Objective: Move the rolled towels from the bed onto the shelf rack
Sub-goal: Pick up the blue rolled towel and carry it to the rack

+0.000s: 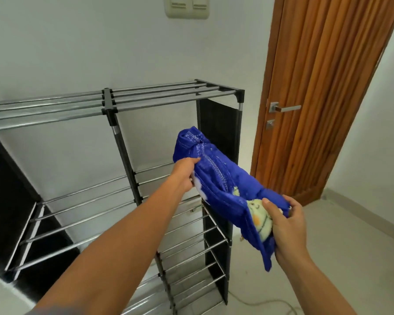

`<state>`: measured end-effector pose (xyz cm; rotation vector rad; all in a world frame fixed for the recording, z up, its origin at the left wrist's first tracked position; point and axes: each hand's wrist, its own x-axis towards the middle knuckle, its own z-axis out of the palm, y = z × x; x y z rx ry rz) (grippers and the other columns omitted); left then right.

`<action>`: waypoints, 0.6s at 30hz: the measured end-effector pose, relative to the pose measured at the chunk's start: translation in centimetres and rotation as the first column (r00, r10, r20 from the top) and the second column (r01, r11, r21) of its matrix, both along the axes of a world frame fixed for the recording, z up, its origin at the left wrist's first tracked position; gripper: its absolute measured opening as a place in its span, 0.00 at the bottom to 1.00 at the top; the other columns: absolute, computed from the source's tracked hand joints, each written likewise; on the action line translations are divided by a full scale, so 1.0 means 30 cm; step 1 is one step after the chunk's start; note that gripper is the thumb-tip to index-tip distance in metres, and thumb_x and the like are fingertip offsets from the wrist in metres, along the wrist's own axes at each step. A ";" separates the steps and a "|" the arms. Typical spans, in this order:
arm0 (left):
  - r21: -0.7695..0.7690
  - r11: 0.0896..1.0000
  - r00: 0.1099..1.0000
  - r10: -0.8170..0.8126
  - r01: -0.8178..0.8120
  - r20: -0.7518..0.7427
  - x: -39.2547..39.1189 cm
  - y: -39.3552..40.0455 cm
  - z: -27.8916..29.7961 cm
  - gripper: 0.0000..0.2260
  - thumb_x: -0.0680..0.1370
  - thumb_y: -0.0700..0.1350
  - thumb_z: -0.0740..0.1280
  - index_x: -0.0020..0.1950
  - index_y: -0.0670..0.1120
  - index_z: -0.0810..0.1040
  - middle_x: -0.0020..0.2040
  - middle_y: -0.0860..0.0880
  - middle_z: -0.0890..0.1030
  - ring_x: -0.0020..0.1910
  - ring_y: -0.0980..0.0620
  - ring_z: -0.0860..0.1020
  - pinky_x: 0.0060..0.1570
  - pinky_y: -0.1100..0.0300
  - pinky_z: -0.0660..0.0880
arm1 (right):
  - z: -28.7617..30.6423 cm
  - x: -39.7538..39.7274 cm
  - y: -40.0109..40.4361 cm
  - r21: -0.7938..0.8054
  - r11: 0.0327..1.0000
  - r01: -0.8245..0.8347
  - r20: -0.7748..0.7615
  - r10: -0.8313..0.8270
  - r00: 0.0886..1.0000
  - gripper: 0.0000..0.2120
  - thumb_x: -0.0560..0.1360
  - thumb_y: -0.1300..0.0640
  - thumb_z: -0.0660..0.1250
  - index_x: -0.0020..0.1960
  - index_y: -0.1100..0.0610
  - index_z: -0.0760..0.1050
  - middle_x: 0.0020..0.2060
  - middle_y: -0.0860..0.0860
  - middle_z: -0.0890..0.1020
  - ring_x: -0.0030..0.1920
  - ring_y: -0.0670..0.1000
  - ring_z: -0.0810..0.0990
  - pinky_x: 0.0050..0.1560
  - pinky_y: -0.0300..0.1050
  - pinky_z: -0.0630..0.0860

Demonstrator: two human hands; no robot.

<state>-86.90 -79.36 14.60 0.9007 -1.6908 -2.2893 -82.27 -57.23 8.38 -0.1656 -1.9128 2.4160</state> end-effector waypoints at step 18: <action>-0.668 0.742 0.974 0.109 0.053 0.199 -0.395 -0.131 -0.166 0.19 0.78 0.41 0.61 0.67 0.36 0.68 0.62 0.37 0.77 0.56 0.38 0.78 0.47 0.55 0.71 | -0.166 -0.294 -0.190 0.130 0.983 -0.132 0.126 0.116 0.985 0.28 0.72 0.54 0.71 0.68 0.47 0.63 0.60 0.50 0.74 0.58 0.55 0.78 0.54 0.52 0.79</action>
